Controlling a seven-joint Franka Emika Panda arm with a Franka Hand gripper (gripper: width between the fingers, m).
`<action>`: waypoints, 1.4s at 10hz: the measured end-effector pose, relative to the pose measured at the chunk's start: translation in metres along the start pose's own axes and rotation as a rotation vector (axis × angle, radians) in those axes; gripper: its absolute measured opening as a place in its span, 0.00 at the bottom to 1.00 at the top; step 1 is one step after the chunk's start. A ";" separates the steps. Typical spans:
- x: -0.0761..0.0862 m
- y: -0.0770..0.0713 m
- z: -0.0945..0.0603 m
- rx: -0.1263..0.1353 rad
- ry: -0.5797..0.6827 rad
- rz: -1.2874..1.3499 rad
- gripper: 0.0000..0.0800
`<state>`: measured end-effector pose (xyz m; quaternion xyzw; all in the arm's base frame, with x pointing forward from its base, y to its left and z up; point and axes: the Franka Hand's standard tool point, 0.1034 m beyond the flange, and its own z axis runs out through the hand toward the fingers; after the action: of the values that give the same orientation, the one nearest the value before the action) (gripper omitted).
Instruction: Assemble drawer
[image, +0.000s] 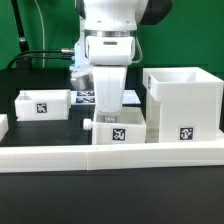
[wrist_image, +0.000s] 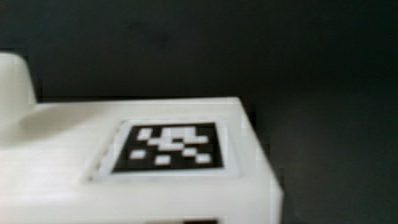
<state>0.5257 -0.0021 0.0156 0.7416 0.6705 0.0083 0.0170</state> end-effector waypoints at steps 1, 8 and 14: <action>0.003 0.002 -0.001 0.013 -0.001 0.008 0.05; 0.015 0.005 -0.001 -0.016 0.011 0.036 0.05; 0.018 0.001 0.001 -0.002 0.005 0.010 0.05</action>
Offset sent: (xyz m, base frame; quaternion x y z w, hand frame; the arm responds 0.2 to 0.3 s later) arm 0.0000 0.0000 0.0000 0.0000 0.0000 0.0000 1.0000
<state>0.5288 0.0156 0.0146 0.7451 0.6667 0.0108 0.0160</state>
